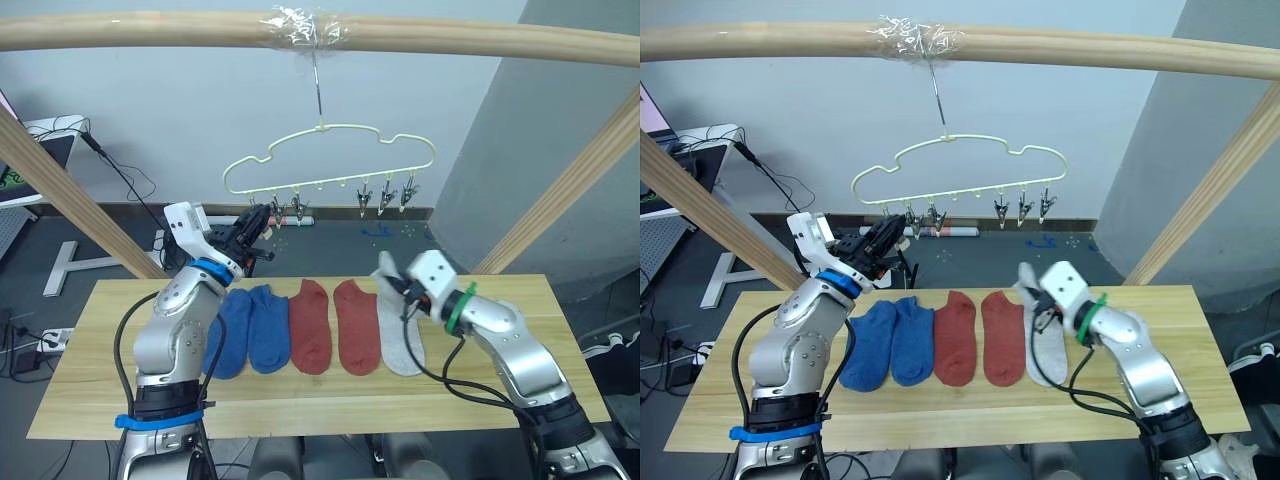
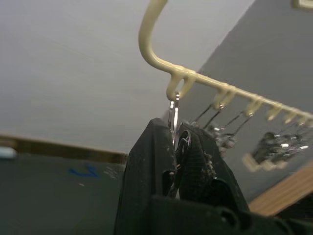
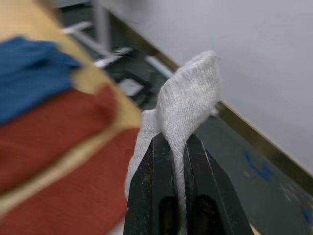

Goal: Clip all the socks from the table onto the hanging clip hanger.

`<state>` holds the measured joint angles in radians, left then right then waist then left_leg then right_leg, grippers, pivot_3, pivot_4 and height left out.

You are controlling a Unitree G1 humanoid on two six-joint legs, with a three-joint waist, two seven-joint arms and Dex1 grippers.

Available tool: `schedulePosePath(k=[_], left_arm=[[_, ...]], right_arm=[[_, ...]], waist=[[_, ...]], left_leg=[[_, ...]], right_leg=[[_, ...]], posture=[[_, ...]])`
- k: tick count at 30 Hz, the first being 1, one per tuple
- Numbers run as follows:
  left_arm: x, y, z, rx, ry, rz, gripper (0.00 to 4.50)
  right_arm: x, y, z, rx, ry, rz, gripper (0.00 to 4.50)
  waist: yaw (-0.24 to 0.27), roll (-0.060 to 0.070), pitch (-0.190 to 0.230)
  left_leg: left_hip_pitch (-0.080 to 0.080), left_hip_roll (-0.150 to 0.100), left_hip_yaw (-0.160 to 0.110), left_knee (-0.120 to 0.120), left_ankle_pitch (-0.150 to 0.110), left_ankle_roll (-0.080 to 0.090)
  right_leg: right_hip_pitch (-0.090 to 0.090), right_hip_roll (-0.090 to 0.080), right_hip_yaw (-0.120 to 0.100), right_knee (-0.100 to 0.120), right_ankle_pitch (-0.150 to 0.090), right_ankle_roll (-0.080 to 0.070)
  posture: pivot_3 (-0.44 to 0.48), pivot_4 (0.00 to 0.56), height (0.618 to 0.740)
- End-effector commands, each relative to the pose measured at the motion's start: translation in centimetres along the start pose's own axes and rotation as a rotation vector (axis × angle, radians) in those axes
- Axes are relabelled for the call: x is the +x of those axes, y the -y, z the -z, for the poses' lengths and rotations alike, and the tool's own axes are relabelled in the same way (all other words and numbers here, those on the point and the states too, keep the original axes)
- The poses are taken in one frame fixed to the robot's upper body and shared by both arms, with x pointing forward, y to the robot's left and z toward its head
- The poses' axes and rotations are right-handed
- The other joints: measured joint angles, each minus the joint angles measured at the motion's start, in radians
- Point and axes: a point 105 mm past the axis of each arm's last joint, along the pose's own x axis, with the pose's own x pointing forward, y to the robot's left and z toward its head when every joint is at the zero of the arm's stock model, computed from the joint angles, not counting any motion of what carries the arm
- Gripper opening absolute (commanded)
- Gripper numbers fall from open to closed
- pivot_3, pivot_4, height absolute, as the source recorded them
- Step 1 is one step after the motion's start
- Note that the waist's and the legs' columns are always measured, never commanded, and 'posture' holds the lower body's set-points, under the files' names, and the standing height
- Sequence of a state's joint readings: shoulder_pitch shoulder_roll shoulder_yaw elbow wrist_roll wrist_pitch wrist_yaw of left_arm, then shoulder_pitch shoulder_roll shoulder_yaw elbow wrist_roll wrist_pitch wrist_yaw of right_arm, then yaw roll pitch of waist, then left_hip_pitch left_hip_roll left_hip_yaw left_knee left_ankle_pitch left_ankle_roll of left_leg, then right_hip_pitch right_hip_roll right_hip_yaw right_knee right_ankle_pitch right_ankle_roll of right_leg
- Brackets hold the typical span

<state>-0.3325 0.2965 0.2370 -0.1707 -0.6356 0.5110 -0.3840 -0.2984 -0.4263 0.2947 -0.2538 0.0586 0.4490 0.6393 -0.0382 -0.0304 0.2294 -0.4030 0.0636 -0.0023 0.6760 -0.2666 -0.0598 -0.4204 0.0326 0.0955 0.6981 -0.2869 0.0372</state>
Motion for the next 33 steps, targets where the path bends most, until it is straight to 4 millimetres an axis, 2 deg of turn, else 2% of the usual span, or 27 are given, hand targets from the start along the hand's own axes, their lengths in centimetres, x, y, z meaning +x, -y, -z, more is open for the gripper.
schedulePosePath(k=[1, 7, 12, 20, 33], left_arm=[[-0.2, 1.3, -1.5, -0.04, 0.014, 0.066, 0.21], [-0.2, 2.3, -1.4, -0.147, -0.008, 0.101, 0.21], [-0.2, 2.6, -1.3, -0.147, -0.011, 0.096, 0.21], [-0.1, 2.7, -1.1, -0.133, -0.018, 0.095, 0.21], [0.1, 3.1, -0.7, -0.136, -0.021, 0.1, 0.21]], right_arm=[[0.8, -1.6, -1.4, -0.04, 0.005, -0.085, 0.0], [5.5, -3.4, -4.1, -0.097, 0.059, -0.126, 0.0], [7.5, -3.6, -5.6, -0.112, 0.087, -0.111, 0.0], [7.9, -3.8, -7.2, -0.156, 0.14, -0.128, 0.0], [8.2, -4.0, -8.3, -0.163, 0.166, -0.135, 0.0]], waist=[[0.002, -0.002, 0.001], [0.005, -0.003, 0.002], [0.008, -0.003, 0.002], [0.011, -0.003, 0.002], [0.01, -0.003, 0.002]], left_leg=[[0.0, 0.0, 0.0, 0.0, 0.0, 0.0], [-0.001, 0.0, 0.0, 0.001, 0.0, 0.0], [-0.002, 0.0, -0.002, 0.0, 0.0, -0.001], [-0.007, -0.001, -0.007, 0.001, 0.0, -0.001], [-0.009, -0.001, -0.012, 0.002, 0.0, -0.001]], right_leg=[[0.0, 0.0, 0.0, 0.0, 0.0, 0.0], [-0.001, -0.001, -0.001, 0.0, 0.0, 0.0], [-0.001, -0.001, -0.002, 0.0, 0.003, -0.005], [-0.003, -0.003, -0.007, -0.001, 0.003, -0.005], [-0.003, -0.003, -0.012, 0.0, 0.003, -0.005]], posture=[[0.009, 0.214, 0.694], [0.021, 0.2, 0.694], [0.032, 0.197, 0.694], [0.035, 0.196, 0.694], [0.033, 0.195, 0.694]])
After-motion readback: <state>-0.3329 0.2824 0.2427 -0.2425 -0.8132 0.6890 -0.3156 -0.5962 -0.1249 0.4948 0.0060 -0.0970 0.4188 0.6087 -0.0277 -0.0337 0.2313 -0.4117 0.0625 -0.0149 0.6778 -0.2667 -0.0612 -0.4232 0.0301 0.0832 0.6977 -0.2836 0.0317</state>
